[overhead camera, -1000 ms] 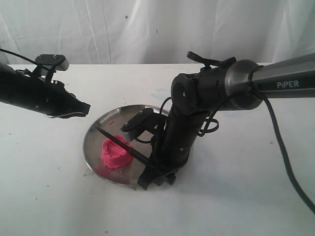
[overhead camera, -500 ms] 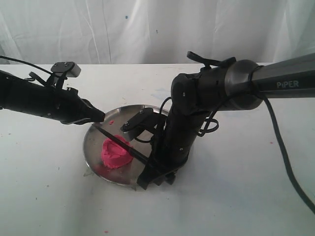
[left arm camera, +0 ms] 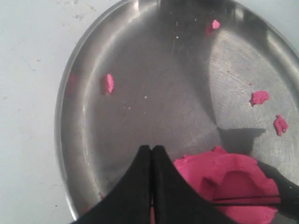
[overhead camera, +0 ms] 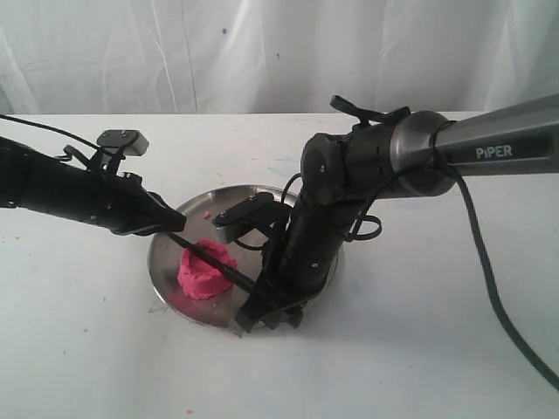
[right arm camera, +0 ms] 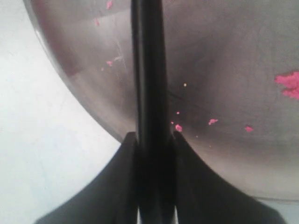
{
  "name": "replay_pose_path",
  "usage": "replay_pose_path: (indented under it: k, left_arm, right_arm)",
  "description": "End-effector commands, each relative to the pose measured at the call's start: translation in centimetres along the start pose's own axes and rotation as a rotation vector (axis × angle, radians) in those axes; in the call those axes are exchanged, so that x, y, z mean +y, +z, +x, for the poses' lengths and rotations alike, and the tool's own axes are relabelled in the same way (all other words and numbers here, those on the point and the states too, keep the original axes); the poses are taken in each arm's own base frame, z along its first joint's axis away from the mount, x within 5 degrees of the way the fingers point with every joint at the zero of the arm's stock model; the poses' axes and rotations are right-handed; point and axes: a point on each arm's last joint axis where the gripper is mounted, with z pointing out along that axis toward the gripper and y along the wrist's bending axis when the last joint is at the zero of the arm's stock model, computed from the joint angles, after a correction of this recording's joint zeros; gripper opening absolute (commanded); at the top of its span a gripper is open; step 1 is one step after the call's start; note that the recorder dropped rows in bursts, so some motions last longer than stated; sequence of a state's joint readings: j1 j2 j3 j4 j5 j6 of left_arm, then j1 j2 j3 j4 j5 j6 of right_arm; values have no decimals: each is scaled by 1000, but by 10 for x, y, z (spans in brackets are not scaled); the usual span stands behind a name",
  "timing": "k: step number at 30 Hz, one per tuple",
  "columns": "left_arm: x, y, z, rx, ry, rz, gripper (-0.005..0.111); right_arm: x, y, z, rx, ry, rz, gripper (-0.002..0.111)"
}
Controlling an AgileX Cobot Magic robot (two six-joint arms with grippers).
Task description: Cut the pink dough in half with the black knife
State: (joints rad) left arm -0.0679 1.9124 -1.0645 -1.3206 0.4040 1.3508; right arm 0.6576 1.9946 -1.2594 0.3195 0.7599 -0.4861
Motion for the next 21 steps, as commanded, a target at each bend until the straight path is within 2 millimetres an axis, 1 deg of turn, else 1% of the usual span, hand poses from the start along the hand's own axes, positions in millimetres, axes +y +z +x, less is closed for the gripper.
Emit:
replay_pose_path:
  k: [1,7,15,21]
  left_arm:
    - [3,13,14,47,-22,27,0]
    - [8,22,22,77,-39,31,0]
    - [10,24,24,82,-43,24,0]
    - [11,26,26,89,-48,25,0]
  right_arm:
    - [-3,13,7,46,-10,0,0]
    - [-3,13,6,38,-11,5,0]
    - [-4,6,3,4,-25,29,0]
    - [-10,6,1,-7,-88,95,0]
